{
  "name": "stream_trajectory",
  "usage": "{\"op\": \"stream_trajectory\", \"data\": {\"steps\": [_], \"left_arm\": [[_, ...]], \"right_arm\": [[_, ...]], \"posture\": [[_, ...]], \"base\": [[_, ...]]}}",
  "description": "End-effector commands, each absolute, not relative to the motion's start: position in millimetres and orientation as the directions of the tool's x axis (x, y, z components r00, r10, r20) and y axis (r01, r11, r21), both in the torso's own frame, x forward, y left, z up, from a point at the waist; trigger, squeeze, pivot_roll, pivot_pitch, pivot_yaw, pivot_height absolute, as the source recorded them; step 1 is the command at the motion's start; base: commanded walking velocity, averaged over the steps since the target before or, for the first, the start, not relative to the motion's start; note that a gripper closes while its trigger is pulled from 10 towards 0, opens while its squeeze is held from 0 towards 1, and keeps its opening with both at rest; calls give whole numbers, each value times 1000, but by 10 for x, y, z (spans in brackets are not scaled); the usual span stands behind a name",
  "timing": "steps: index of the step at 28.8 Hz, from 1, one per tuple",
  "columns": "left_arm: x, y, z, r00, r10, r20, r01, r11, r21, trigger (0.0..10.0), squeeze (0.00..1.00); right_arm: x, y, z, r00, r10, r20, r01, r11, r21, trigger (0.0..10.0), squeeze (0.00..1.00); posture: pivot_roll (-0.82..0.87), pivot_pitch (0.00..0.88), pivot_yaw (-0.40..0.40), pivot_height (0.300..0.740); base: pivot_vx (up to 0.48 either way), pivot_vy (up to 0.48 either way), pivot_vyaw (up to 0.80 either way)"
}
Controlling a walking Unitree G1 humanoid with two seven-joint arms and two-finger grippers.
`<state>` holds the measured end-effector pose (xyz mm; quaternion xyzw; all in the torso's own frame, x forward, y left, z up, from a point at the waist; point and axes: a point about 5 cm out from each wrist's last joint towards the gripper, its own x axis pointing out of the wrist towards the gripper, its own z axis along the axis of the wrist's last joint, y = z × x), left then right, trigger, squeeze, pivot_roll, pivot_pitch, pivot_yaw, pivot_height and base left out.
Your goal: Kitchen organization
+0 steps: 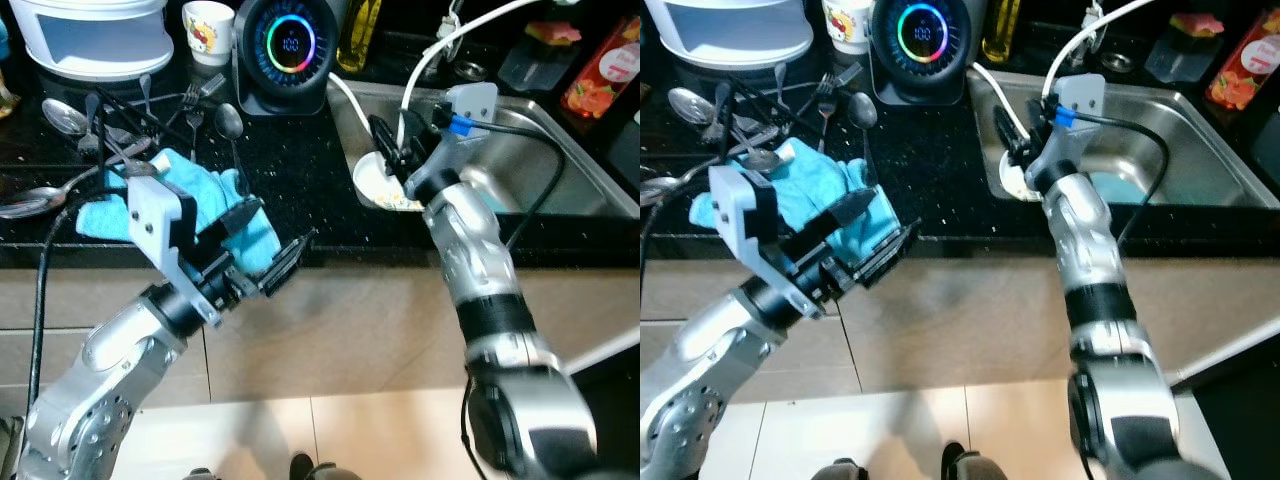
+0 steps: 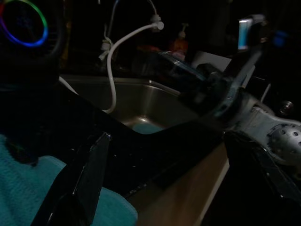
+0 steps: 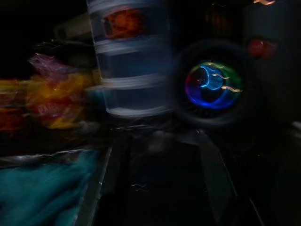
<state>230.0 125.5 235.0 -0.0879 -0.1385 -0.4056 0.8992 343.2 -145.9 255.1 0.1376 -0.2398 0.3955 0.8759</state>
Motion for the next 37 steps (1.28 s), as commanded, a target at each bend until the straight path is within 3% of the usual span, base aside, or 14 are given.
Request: {"op": "stream_trajectory", "data": {"steps": [1, 2, 10, 12, 16, 22, 24, 28, 29, 31, 33, 35, 36, 37], "left_arm": [[2267, 1238, 2346, 611, -719, 330, 772, 633, -50, 10000, 0], [2245, 1227, 2355, 591, -731, 341, 788, 613, -50, 10000, 0], [2212, 1298, 2391, 577, -740, 344, 794, 608, -24, 10000, 0], [2208, 1337, 2404, 584, -736, 341, 786, 618, -14, 10000, 0], [2200, 1361, 2411, 587, -737, 335, 783, 622, -3, 10000, 0], [2164, 1444, 2440, 594, -735, 325, 773, 634, 20, 10000, 0], [2158, 1460, 2436, 600, -734, 319, 769, 639, 24, 10000, 0], [2151, 1473, 2436, 602, -733, 315, 767, 641, 26, 10000, 0], [2149, 1482, 2441, 610, -727, 314, 759, 650, 32, 10000, 0], [2149, 1482, 2441, 610, -727, 314, 759, 650, 32, 10000, 0], [2150, 1490, 2447, 623, -715, 316, 746, 665, 34, 10000, 0], [2150, 1494, 2452, 636, -703, 318, 733, 680, 35, 10000, 0], [2147, 1494, 2463, 644, -697, 316, 724, 689, 42, 10000, 0], [2149, 1497, 2467, 649, -693, 314, 718, 694, 46, 10000, 0]], "right_arm": [[3275, -1523, 2554, 461, 698, 548, -840, 543, 15, 10000, 0], [3095, -1553, 2475, 341, 770, 539, -911, 412, -13, 10000, 0], [2781, -1761, 2282, 153, 795, 587, -987, 147, 58, 10000, 0], [2686, -1731, 2117, 101, 849, 518, -994, 66, 86, 10000, 0], [2632, -1672, 1950, 72, 896, 439, -992, 18, 128, 10000, 0], [2421, -1487, 1521, -62, 973, 222, -952, -125, 280, 10000, 0], [2383, -1446, 1296, -87, 994, 66, -937, -104, 334, 10000, 0], [2347, -1442, 1121, -108, 993, -50, -926, -82, 370, 10000, 0], [2390, -1474, 862, -45, 985, -165, -920, 23, 391, 10000, 0], [2390, -1474, 862, -45, 985, -165, -920, 23, 391, 10000, 0], [2452, -1522, 640, 52, 973, -224, -900, 143, 413, 10000, 0], [2442, -1622, 313, 145, 920, -364, -846, 306, 437, 10000, 0], [2387, -1716, 56, 202, 841, -502, -794, 441, 419, 10000, 0], [2368, -1747, -19, 223, 806, -548, -774, 488, 403, 10000, 0]], "posture": [[240, 104, -122, 740], [238, 102, -123, 740], [247, 99, -123, 740], [249, 99, -125, 740], [250, 99, -125, 740], [262, 105, -123, 740], [264, 111, -123, 740], [269, 112, -126, 740], [275, 115, -131, 740], [275, 115, -131, 740], [277, 117, -130, 740], [281, 121, -133, 740], [283, 122, -135, 740], [283, 123, -136, 740]], "base": [[0, 0, 0], [0, 0, 0], [0, 0, 0], [0, 0, 0], [0, 0, 0], [0, 0, 0], [0, 0, 0], [0, 0, 0], [0, 0, 0], [0, 0, 0], [0, 0, 0], [0, 0, 0], [0, 0, 0], [0, 0, 0]]}}
